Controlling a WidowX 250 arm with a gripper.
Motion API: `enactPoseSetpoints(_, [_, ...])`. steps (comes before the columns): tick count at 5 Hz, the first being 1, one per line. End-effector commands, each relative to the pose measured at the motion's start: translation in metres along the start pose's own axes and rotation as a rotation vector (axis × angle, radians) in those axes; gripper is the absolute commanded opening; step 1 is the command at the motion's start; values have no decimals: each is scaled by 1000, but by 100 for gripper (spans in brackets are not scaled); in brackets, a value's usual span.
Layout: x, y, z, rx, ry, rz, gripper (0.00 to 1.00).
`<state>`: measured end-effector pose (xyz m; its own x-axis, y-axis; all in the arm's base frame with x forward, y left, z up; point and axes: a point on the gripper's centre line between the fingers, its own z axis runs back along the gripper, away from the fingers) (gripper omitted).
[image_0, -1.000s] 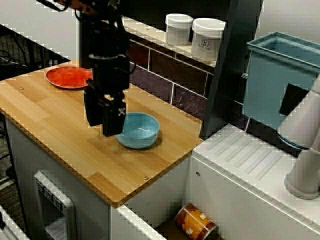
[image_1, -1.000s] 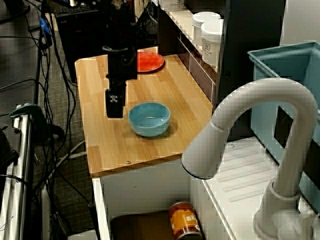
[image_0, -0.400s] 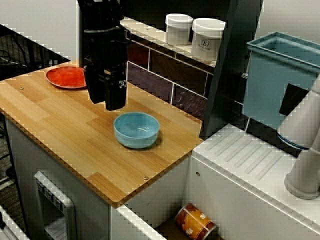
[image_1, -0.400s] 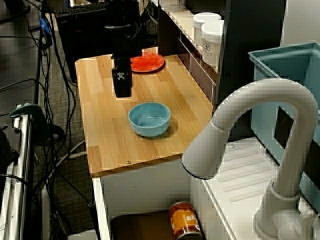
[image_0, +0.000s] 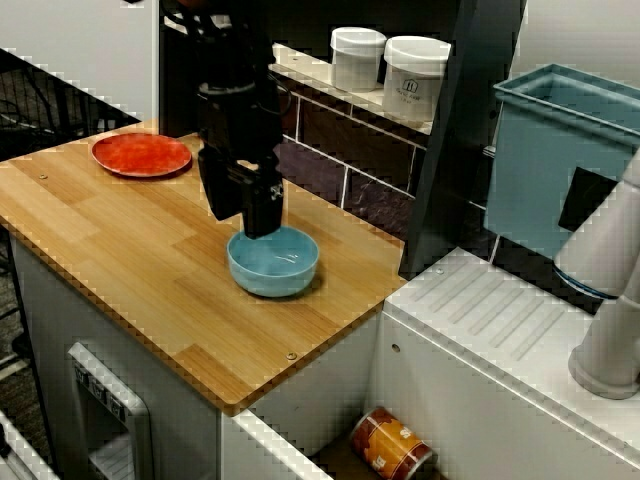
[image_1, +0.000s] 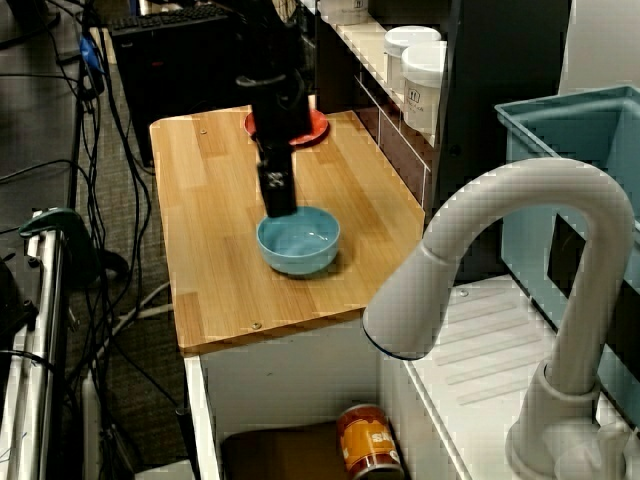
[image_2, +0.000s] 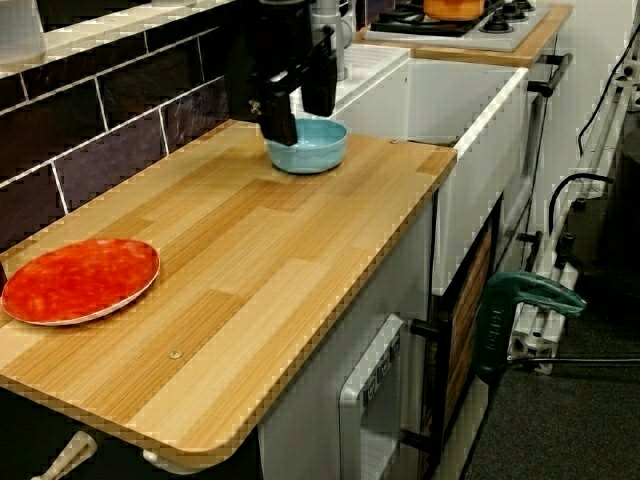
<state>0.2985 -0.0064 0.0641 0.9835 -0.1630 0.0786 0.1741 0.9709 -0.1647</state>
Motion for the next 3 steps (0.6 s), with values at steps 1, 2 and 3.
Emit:
enactPoseSetpoints(1, [17,14,2,31,-40,17,100])
enactPoseSetpoints(2, [18,20,-2,47,-35,25,100])
enactPoseSetpoints(3, [13,25,-4,59,-35,20,100])
